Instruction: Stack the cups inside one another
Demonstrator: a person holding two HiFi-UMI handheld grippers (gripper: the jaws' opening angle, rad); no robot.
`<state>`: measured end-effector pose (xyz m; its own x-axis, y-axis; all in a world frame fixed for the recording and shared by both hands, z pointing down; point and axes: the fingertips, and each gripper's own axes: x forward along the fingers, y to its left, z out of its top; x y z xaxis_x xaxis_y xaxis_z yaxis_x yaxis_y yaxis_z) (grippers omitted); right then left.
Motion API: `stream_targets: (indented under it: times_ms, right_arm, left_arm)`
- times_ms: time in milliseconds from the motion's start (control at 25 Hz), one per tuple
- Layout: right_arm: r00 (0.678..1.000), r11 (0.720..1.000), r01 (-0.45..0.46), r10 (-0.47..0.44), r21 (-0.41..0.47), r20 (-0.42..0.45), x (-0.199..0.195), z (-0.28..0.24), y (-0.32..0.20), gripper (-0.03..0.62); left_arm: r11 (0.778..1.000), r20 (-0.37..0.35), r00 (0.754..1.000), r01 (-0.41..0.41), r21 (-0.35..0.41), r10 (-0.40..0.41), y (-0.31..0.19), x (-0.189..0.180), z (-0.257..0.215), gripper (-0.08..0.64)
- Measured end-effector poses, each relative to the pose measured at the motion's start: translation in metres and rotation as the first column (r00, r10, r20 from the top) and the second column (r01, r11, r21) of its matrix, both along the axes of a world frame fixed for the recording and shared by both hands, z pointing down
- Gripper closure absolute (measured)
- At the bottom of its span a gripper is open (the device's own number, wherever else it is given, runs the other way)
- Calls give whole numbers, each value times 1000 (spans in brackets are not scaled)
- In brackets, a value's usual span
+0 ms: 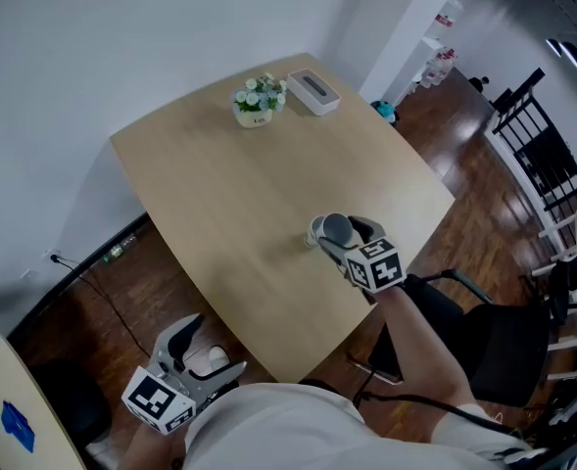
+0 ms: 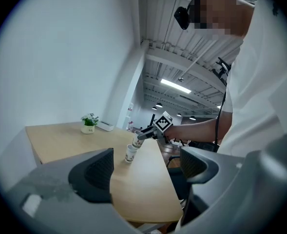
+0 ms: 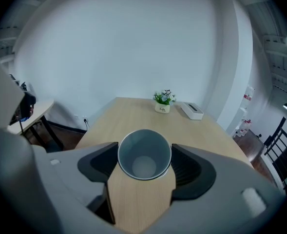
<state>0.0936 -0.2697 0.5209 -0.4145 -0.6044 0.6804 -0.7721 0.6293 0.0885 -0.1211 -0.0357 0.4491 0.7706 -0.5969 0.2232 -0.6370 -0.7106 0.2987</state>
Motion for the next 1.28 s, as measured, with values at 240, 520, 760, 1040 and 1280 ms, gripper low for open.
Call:
stream_targets:
  times_ms: [240, 520, 760, 1040, 1280]
  right_arm:
    - [1000, 1000, 7, -7, -14, 1, 10, 15, -29, 244]
    - [1000, 998, 14, -13, -56, 14, 14, 45, -42, 236]
    - [999, 998, -22, 24, -59, 25, 20, 42, -22, 201]
    - [990, 990, -133, 135, -50, 47, 35, 16, 75, 201]
    - [972, 968, -227, 232, -109, 32, 39, 21, 192, 201]
  left_arm:
    - [997, -1, 998, 70, -11, -70, 1, 8, -3, 115]
    - [994, 12, 995, 103, -46, -102, 9, 15, 2, 115]
    - [996, 4, 998, 62, -59, -62, 9, 10, 6, 115]
    - [987, -17, 988, -153, -58, 152, 12, 14, 22, 115]
    - [929, 17, 930, -365, -65, 367, 23, 24, 53, 117]
